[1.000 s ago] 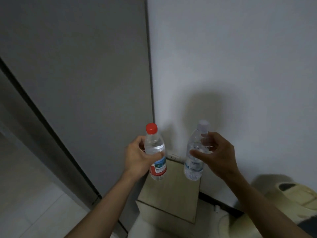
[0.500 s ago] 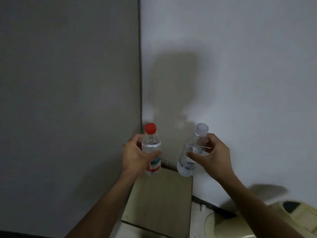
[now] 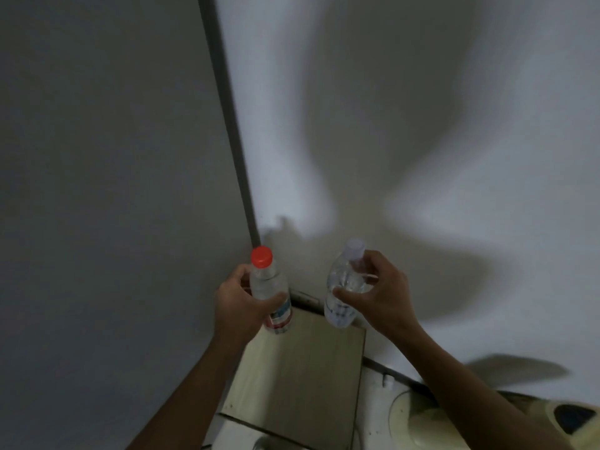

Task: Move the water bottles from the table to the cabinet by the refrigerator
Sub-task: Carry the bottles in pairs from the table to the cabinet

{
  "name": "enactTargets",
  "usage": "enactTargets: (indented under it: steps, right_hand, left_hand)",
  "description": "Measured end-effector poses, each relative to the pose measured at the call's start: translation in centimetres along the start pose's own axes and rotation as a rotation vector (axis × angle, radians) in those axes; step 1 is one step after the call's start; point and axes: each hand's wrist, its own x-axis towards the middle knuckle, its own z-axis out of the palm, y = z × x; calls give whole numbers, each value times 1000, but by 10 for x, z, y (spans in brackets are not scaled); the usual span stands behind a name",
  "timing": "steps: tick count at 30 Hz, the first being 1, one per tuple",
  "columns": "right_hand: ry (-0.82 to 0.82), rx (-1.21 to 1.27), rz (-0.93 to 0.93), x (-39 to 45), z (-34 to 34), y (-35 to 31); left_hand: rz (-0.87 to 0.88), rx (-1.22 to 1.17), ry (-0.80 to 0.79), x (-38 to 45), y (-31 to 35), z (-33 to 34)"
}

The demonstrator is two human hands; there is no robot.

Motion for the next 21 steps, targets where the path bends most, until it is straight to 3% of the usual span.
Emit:
enactTargets:
  steps: [8, 21]
  right_hand:
    - [-61, -42, 19, 16, 24, 27]
    - [-56, -26, 150, -2, 100, 83]
  left_hand:
    - [28, 74, 69, 17, -42, 7]
    - [-26, 76, -54, 43, -147, 24]
